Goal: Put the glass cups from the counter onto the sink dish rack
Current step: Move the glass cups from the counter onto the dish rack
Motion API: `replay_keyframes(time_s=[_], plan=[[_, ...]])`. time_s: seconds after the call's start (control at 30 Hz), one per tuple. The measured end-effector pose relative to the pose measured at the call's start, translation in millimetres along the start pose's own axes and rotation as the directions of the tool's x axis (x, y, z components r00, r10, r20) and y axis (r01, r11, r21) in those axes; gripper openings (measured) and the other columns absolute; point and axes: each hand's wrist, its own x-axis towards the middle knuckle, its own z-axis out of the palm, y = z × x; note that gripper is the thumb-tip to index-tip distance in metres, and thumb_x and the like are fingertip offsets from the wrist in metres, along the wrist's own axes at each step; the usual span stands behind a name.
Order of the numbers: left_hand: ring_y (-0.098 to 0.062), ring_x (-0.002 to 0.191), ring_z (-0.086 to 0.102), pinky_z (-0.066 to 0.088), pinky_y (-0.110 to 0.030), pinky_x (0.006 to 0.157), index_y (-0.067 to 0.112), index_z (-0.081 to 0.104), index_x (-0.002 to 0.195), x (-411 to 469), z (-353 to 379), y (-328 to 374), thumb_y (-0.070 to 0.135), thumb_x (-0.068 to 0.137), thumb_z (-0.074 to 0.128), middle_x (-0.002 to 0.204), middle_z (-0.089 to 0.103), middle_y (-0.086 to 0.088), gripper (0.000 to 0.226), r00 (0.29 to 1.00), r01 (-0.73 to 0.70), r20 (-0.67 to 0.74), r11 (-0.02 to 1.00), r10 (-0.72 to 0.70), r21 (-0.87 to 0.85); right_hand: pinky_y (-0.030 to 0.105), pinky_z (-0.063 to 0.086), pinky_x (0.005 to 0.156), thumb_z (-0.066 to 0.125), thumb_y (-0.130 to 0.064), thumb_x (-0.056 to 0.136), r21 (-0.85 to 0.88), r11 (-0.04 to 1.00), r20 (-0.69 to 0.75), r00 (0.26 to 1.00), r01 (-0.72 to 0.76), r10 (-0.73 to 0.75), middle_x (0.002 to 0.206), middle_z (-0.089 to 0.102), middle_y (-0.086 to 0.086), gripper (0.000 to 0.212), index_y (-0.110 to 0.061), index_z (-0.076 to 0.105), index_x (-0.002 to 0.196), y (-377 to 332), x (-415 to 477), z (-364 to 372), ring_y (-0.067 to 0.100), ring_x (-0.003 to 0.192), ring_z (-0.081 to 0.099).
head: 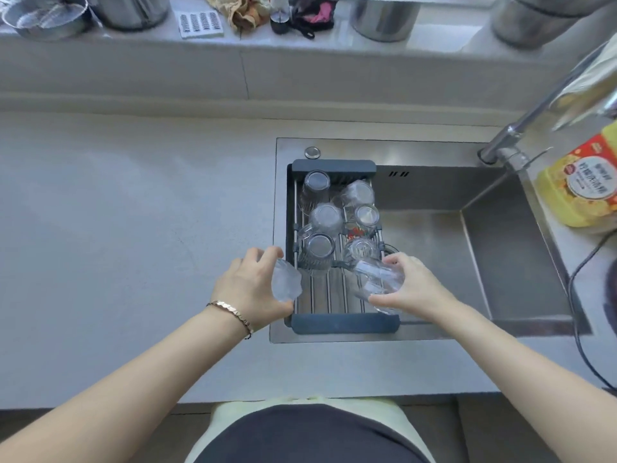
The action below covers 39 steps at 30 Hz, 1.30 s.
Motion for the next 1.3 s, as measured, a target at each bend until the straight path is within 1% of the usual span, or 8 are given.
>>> replay_keyframes(time_s=[0.1, 0.2, 0.3, 0.8, 1.07, 1.13, 1.2, 1.3], plan=[[-0.028, 0.11, 0.051, 0.049, -0.035, 0.088, 0.025, 0.04, 0.126, 2.4, -0.6, 1.8, 0.036, 0.069, 0.068, 0.122, 0.049, -0.002, 0.064, 1.0, -0.003, -0.001, 1.0, 0.003, 0.027, 0.035, 0.047, 0.086, 0.073, -0.039, 0.063, -0.311, 0.943, 0.051, 0.993, 0.117, -0.106, 0.124, 0.049, 0.002, 0.07, -0.022, 0.039, 0.123, -13.9, 15.0, 8.4, 0.024, 0.107, 0.055], [-0.026, 0.106, 0.053, 0.048, -0.033, 0.083, 0.026, 0.04, 0.125, 3.9, -1.4, 0.9, 0.037, 0.069, 0.068, 0.121, 0.049, -0.001, 0.063, 1.0, -0.01, -0.015, 0.999, 0.011, 0.05, 0.038, 0.046, 0.084, 0.07, -0.039, 0.069, -0.593, 0.788, 0.126, 0.986, 0.166, -0.113, 0.123, 0.049, 0.012, 0.071, -0.015, 0.034, 0.126, -25.7, 28.9, 25.1, 0.034, 0.109, 0.053], [-0.025, 0.109, 0.052, 0.047, -0.031, 0.085, 0.026, 0.039, 0.127, 4.7, -1.6, -2.5, 0.036, 0.07, 0.068, 0.124, 0.049, -0.001, 0.065, 1.0, -0.004, -0.027, 0.999, 0.005, 0.04, 0.039, 0.046, 0.089, 0.068, -0.035, 0.074, -0.705, 0.7, 0.116, 0.992, 0.115, -0.046, 0.127, 0.042, 0.018, 0.064, -0.013, 0.037, 0.126, -26.4, 38.1, 45.9, 0.037, 0.114, 0.046], [-0.023, 0.111, 0.053, 0.048, -0.031, 0.082, 0.029, 0.039, 0.128, 3.0, 3.2, -6.2, 0.041, 0.069, 0.069, 0.126, 0.048, 0.002, 0.068, 0.999, 0.011, -0.047, 0.999, -0.009, 0.048, 0.038, 0.048, 0.086, 0.069, -0.042, 0.076, -0.419, 0.904, -0.09, 0.987, 0.083, -0.132, 0.124, 0.041, 0.012, 0.073, -0.023, 0.033, 0.137, 6.2, 37.9, 79.7, 0.03, 0.115, 0.038], [-0.022, 0.113, 0.052, 0.047, -0.031, 0.086, 0.029, 0.039, 0.128, 3.8, 0.6, -4.8, 0.039, 0.069, 0.07, 0.125, 0.049, 0.002, 0.068, 0.998, 0.009, -0.055, 1.0, -0.009, -0.007, 0.038, 0.043, 0.094, 0.067, -0.055, 0.072, -0.41, 0.911, -0.13, 0.991, -0.043, -0.011, 0.128, 0.041, 0.012, 0.076, -0.017, 0.036, 0.13, 3.2, 40.9, 80.9, 0.03, 0.119, 0.042], [-0.02, 0.11, 0.054, 0.047, -0.031, 0.085, 0.03, 0.041, 0.126, 3.9, -2.1, -3.1, 0.038, 0.068, 0.073, 0.12, 0.05, 0.003, 0.067, 0.999, 0.028, -0.044, 0.996, -0.032, -0.081, 0.036, 0.038, 0.1, 0.067, -0.052, 0.075, -0.224, 0.973, -0.179, 0.979, 0.051, -0.093, 0.127, 0.043, 0.011, 0.069, -0.016, 0.041, 0.128, -1.9, 35.1, 72.4, 0.027, 0.12, 0.041], [-0.016, 0.102, 0.056, 0.049, -0.03, 0.082, 0.035, 0.044, 0.118, 5.7, -5.7, -0.5, 0.035, 0.067, 0.077, 0.112, 0.049, 0.007, 0.061, 0.998, 0.063, -0.003, 0.96, -0.066, -0.273, 0.037, 0.038, 0.105, 0.069, -0.047, 0.075, 0.191, 0.971, -0.145, 0.982, 0.147, -0.12, 0.124, 0.046, 0.005, 0.059, -0.029, 0.043, 0.125, -11.1, 26.4, 60.1, 0.021, 0.118, 0.046], [-0.01, 0.09, 0.062, 0.059, -0.033, 0.078, 0.042, 0.047, 0.1, 10.4, -5.9, 4.3, 0.026, 0.062, 0.084, 0.102, 0.053, 0.013, 0.055, 0.994, 0.087, 0.111, 0.774, -0.022, -0.627, 0.042, 0.054, 0.088, 0.07, -0.041, 0.071, 0.765, 0.641, 0.266, 0.939, -0.066, -0.22, 0.115, 0.057, 0.001, 0.06, -0.049, 0.037, 0.121, -26.3, 12.1, 41.0, 0.021, 0.096, 0.065]])
